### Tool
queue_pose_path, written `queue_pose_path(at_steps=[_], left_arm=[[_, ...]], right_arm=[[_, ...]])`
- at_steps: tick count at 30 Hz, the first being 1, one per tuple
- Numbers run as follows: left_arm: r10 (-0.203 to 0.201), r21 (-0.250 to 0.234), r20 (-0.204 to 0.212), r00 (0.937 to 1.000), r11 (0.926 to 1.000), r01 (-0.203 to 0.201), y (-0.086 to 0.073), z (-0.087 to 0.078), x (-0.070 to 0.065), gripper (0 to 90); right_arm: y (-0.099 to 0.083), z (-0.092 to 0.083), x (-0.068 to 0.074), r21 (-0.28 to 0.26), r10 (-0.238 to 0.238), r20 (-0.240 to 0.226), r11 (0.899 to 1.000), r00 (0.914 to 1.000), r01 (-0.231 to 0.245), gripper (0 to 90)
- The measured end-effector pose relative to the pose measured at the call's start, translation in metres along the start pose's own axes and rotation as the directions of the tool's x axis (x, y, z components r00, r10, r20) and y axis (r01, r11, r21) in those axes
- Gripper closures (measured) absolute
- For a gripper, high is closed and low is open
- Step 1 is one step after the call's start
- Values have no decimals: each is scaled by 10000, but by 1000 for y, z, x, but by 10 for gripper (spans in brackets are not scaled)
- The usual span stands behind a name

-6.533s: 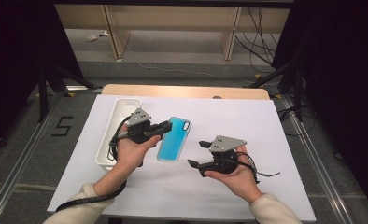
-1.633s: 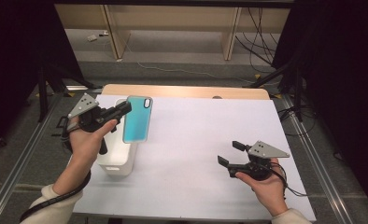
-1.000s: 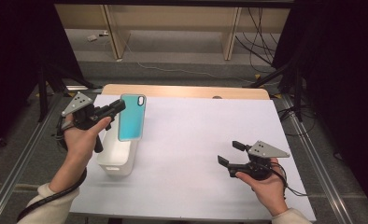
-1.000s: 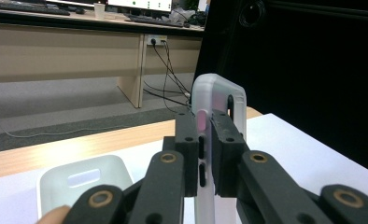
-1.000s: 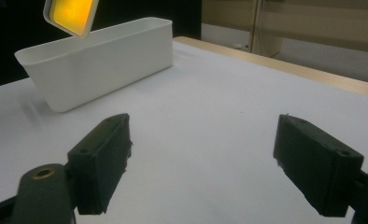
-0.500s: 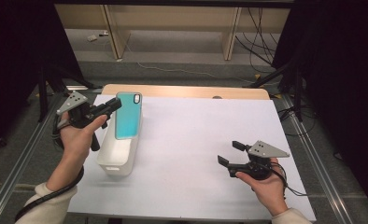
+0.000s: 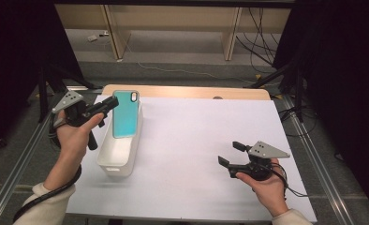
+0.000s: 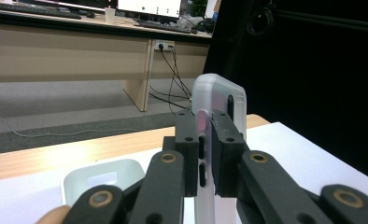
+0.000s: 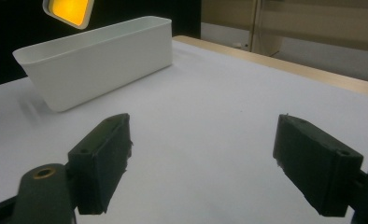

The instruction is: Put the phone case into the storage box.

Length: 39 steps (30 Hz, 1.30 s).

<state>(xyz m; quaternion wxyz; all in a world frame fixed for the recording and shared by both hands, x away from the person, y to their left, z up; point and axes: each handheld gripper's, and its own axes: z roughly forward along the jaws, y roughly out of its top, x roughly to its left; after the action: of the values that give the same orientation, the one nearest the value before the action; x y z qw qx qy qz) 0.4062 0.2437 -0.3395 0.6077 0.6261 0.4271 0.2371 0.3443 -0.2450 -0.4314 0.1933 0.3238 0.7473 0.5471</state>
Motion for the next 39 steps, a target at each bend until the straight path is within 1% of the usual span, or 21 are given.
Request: queue_pose_path(at_steps=[2, 3, 5, 12, 14, 15, 16, 17, 18, 19, 23, 24, 29, 30, 31, 32, 33, 34, 35, 36, 39], left_arm=[[-10, -1, -1, 10000, 10000, 10, 0, 0, 0, 824], [-1, 4, 14, 10000, 10000, 1, 0, 0, 1, 824], [-8, 5, -3, 10000, 10000, 8, 0, 0, 2, 824], [42, 52, -20, 10000, 10000, -42, 2, 2, 5, 824], [99, 95, 6, 10000, 9999, -99, 2, 2, 7, 824], [90, 90, 1, 10000, 9999, -90, 2, 3, 7, 824], [115, 96, -17, 9999, 9999, -114, 2, 3, 8, 824], [95, 106, -56, 9999, 9999, -95, 3, 3, 9, 824], [101, 99, -79, 9999, 9999, -100, 3, 2, 9, 824], [113, 59, -75, 9999, 9999, -112, 4, 2, 10, 824], [160, 57, -94, 9998, 9999, -159, 5, 3, 11, 824], [198, 58, -81, 9998, 9998, -198, 6, 3, 11, 824], [224, 46, -73, 9997, 9997, -224, 7, 4, 13, 824], [255, 52, -63, 9997, 9997, -255, 7, 5, 13, 824], [252, 53, -46, 9997, 9997, -252, 7, 5, 14, 824], [258, 44, -50, 9997, 9997, -258, 7, 5, 14, 824], [263, 37, -62, 9996, 9996, -263, 7, 6, 15, 824], [227, 25, -63, 9997, 9997, -227, 7, 6, 15, 824], [218, 29, -55, 9997, 9998, -218, 7, 6, 16, 824], [235, 36, -57, 9997, 9997, -234, 7, 6, 17, 824], [255, 4, -38, 9997, 9997, -255, 7, 7, 18, 824]], right_arm=[[0, 1, 0, -2, 53, -26, 10000, 10000, -53, 204], [0, 1, 2, 77, 257, -93, 9996, 9996, -256, 204], [1, -1, 1, 158, 156, -78, 9998, 9998, -155, 204], [0, 0, 2, 60, 248, -103, 9997, 9996, -247, 204], [0, 0, 0, 10, 50, 18, 10000, 10000, -50, 204], [0, 0, 1, 42, 256, -101, 9997, 9996, -255, 204], [1, -1, 1, 130, 236, -5, 9996, 9997, -236, 204], [2, -4, 1, 425, 220, 29, 9989, 9998, -221, 204], [1, -2, 1, 82, 195, 54, 9998, 9998, -195, 204], [2, -4, 1, 352, 123, 94, 9993, 9999, -127, 204], [2, -4, 1, 330, 135, 89, 9994, 9999, -138, 204], [1, -2, 1, 11, 158, 38, 9999, 9999, -158, 204], [2, -3, 3, 35, 303, 9, 9995, 9995, -303, 204], [1, -3, 2, -130, 244, -103, 9996, 9996, -245, 204], [2, -7, 2, 265, 166, 84, 9995, 9998, -168, 204], [2, -8, 2, 264, 177, 131, 9995, 9998, -180, 203], [1, -6, 3, -47, 373, -25, 9993, 9993, -373, 203], [1, -6, 3, -95, 262, 80, 9996, 9996, -262, 203], [0, -5, 3, -256, 288, -22, 9993, 9996, -289, 203], [2, -9, 2, 152, 198, 146, 9997, 9997, -200, 203], [2, -10, 2, 159, 194, 137, 9997, 9997, -196, 202]])
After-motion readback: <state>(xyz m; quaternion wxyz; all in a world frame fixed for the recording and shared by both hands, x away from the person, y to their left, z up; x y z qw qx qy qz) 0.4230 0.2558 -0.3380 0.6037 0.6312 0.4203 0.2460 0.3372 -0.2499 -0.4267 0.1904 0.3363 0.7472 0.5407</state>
